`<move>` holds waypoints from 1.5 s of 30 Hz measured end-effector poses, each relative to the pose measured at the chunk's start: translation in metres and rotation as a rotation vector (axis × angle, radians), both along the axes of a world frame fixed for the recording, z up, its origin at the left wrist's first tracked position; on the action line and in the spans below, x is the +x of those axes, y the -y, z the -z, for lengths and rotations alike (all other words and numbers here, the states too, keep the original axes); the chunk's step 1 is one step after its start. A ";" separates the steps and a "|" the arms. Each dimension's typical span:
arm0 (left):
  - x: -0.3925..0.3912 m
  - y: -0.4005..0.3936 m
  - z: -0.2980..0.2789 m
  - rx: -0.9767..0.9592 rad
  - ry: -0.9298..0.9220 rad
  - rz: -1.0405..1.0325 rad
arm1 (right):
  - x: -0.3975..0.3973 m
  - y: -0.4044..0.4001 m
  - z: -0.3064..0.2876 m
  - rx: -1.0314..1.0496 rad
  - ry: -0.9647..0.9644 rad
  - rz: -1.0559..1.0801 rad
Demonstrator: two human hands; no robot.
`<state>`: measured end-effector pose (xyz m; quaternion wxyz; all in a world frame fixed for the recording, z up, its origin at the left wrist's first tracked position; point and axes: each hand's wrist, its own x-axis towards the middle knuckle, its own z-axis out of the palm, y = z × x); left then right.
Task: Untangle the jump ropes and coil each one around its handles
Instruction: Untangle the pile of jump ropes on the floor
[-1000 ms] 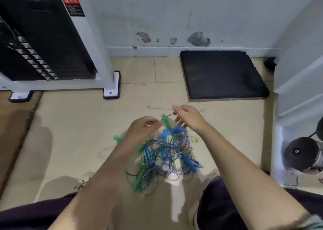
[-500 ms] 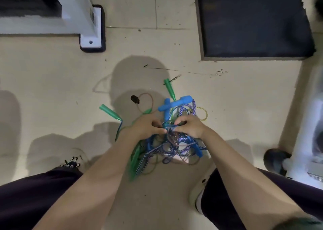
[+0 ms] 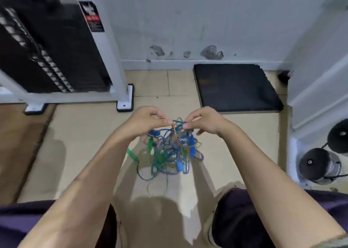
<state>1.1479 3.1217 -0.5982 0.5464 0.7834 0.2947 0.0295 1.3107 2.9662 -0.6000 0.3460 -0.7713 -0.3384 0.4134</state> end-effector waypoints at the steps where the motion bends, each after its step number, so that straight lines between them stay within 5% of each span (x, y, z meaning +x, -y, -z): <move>1: -0.003 0.001 -0.014 0.037 -0.006 0.013 | -0.001 -0.001 -0.015 0.006 0.081 -0.004; 4: -0.026 0.007 -0.066 0.142 0.055 -0.025 | -0.020 0.005 -0.075 0.047 0.271 -0.022; 10: -0.072 0.012 -0.144 0.220 0.250 -0.122 | -0.047 0.028 -0.147 0.318 0.235 0.002; 21: -0.081 0.025 -0.157 0.114 0.445 -0.237 | -0.047 0.019 -0.140 0.281 0.248 0.008; 29: -0.062 0.025 -0.136 0.061 0.363 -0.056 | -0.060 0.002 -0.121 0.195 0.283 -0.282; 33: -0.056 0.010 -0.125 0.131 0.302 -0.129 | -0.048 -0.001 -0.114 0.264 0.403 -0.182; 38: -0.050 -0.007 -0.108 0.308 0.091 -0.056 | -0.051 0.001 -0.119 0.292 0.222 -0.130; 45: -0.028 0.033 -0.098 -0.193 0.201 0.320 | -0.060 0.003 -0.134 0.537 -0.009 -0.069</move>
